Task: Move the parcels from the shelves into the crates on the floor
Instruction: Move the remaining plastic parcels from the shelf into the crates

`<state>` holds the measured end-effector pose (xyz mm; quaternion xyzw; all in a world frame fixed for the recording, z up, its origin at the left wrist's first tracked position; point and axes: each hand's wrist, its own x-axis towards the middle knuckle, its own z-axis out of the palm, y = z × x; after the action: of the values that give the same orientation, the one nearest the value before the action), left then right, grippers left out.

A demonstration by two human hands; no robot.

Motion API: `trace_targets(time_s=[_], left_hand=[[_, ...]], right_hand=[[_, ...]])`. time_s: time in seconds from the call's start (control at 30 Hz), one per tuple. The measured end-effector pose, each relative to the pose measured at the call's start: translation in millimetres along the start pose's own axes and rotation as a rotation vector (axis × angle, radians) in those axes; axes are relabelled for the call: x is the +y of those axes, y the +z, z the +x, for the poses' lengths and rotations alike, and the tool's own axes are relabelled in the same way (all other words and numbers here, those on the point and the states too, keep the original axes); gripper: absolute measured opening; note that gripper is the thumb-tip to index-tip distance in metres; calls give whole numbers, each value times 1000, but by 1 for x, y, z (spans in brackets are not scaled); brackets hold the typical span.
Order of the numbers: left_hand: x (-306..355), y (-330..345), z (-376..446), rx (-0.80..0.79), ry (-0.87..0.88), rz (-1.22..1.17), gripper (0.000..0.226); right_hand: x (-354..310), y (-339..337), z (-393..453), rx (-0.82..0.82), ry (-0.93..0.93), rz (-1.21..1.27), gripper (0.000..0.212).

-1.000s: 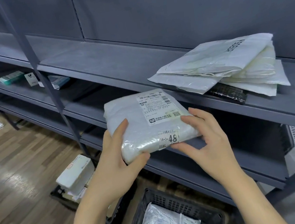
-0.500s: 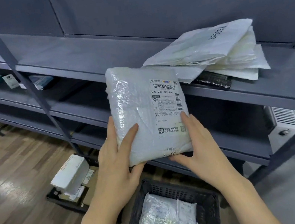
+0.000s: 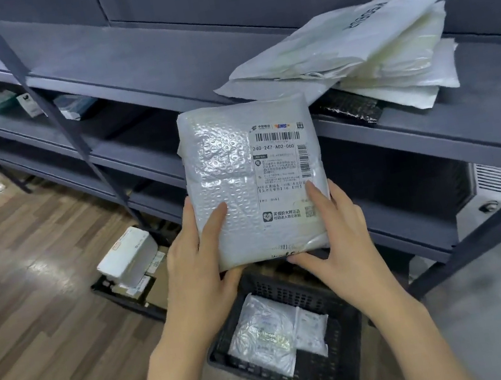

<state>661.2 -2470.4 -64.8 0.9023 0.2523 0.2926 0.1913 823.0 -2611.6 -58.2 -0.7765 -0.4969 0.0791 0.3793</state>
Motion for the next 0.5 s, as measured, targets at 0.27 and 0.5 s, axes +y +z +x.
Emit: trace_targets(time_s=[0.27, 0.5], left_hand=[[-18, 15, -50, -58, -170, 43, 74], [-67, 75, -90, -218, -311, -21, 81]], right_hand=[[16, 47, -24, -123, 40, 34, 101], [57, 115, -53, -194, 162, -130, 99]])
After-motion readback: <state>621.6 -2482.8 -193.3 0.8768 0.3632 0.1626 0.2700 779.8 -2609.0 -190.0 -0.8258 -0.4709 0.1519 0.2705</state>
